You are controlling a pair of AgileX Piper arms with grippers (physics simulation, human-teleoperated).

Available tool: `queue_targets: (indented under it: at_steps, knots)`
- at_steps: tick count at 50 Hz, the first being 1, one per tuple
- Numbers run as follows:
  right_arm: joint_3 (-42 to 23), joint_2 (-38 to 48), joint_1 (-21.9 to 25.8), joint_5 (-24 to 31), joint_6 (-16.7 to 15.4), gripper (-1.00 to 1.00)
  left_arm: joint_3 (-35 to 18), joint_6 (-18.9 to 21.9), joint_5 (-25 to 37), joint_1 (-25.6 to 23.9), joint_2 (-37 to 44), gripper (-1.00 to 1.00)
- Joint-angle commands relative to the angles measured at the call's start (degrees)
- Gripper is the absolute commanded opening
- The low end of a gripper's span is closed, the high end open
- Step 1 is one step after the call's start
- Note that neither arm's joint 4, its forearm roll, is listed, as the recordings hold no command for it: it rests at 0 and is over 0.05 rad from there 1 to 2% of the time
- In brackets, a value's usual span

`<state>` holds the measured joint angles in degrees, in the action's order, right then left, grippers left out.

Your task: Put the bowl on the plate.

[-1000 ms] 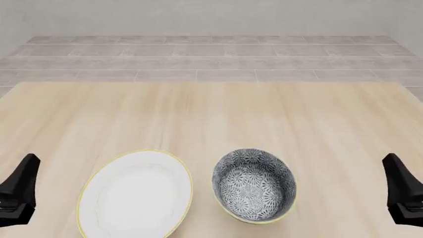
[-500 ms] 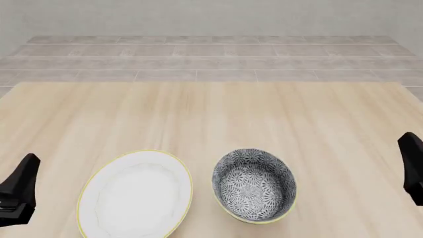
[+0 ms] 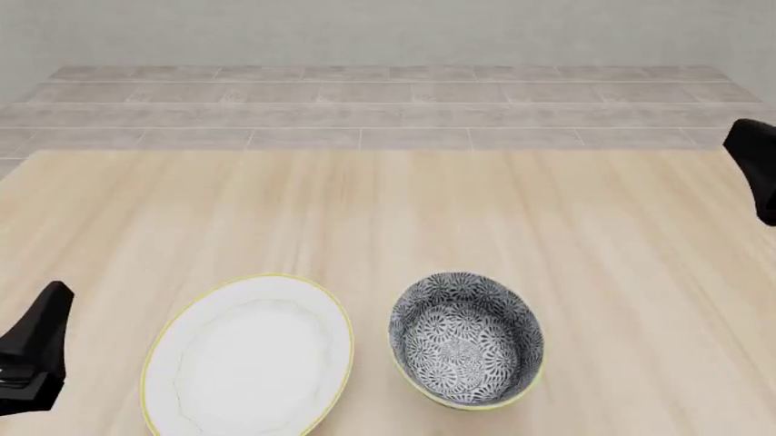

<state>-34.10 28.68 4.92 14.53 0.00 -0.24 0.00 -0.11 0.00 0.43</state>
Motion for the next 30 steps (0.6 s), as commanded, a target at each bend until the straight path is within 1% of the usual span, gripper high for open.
queue_targets:
  at_steps: [1, 2, 3, 4, 5, 6, 7, 9, 10, 11, 16, 17, 18, 19, 20, 21, 22, 23, 25, 26, 30]
  knots:
    - [-10.4, 12.4, 4.5, 5.5, 11.1, 1.0, 0.0, 0.0, 0.0, 0.0, 0.0, 1.0]
    - [-10.4, 12.4, 4.5, 5.5, 11.1, 1.0, 0.0, 0.0, 0.0, 0.0, 0.0, 1.0]
    - [-11.7, 13.0, 4.7, 6.2, 7.3, 1.0, 0.0, 0.0, 0.0, 0.0, 0.0, 1.0]
    - [-12.3, 13.6, 4.5, 6.8, 5.5, 1.0, 0.0, 0.0, 0.0, 0.0, 0.0, 1.0]
    - [-12.7, 14.4, 5.3, 7.1, 5.9, 1.0, 0.0, 0.0, 0.0, 0.0, 0.0, 1.0]
    - [-13.3, 15.1, 5.0, 7.4, 5.7, 1.0, 0.0, 0.0, 0.0, 0.0, 0.0, 1.0]
    - [-13.7, 16.0, 5.3, 7.7, 7.2, 1.0, 0.0, 0.0, 0.0, 0.0, 0.0, 1.0]
    - [-14.3, 17.3, 5.3, 7.8, 5.4, 1.0, 0.0, 0.0, 0.0, 0.0, 0.0, 1.0]
    - [-14.4, 18.0, 6.1, 7.9, 5.7, 1.0, 0.0, 0.0, 0.0, 0.0, 0.0, 1.0]
    - [-14.3, 19.3, 8.4, 7.8, 5.6, 1.0, 0.0, 0.0, 0.0, 0.0, 0.0, 1.0]
    - [-13.7, 21.1, 8.2, 7.3, 5.3, 1.0, 0.0, 0.0, 0.0, 0.0, 0.0, 1.0]
    - [-13.5, 21.8, 9.4, 7.1, 4.5, 1.0, 0.0, 0.0, 0.0, 0.0, 0.0, 1.0]
    - [-13.2, 22.1, 9.0, 6.9, 3.4, 1.0, 0.0, 0.0, 0.0, 0.0, 0.0, 1.0]
    - [-13.1, 22.7, 9.3, 6.9, 3.8, 1.0, 0.0, 0.0, 0.0, 0.0, 0.0, 1.0]
    - [-12.8, 23.3, 9.8, 6.7, 3.3, 1.0, 0.0, 0.0, 0.0, 0.0, 0.0, 1.0]
    - [-12.7, 23.4, 9.3, 6.6, 3.4, 1.0, 0.0, 0.0, 0.0, 0.0, 0.0, 1.0]
    - [-12.7, 24.2, 9.8, 6.7, 3.9, 1.0, 0.0, 0.0, 0.0, 0.0, 0.0, 1.0]
    - [-12.6, 24.7, 10.2, 6.6, 3.4, 1.0, 0.0, 0.0, 0.0, 0.0, 0.0, 1.0]
    - [-12.6, 25.6, 10.7, 6.5, 3.9, 1.0, 0.0, 0.0, 0.0, 0.0, 0.0, 1.0]
    - [-12.5, 25.7, 10.6, 6.4, 3.4, 1.0, 0.0, 0.0, 0.0, 0.0, 0.0, 1.0]
    - [-11.7, 27.0, 11.1, 5.9, 3.6, 1.0, 0.0, 0.0, 0.0, 0.0, 0.0, 1.0]
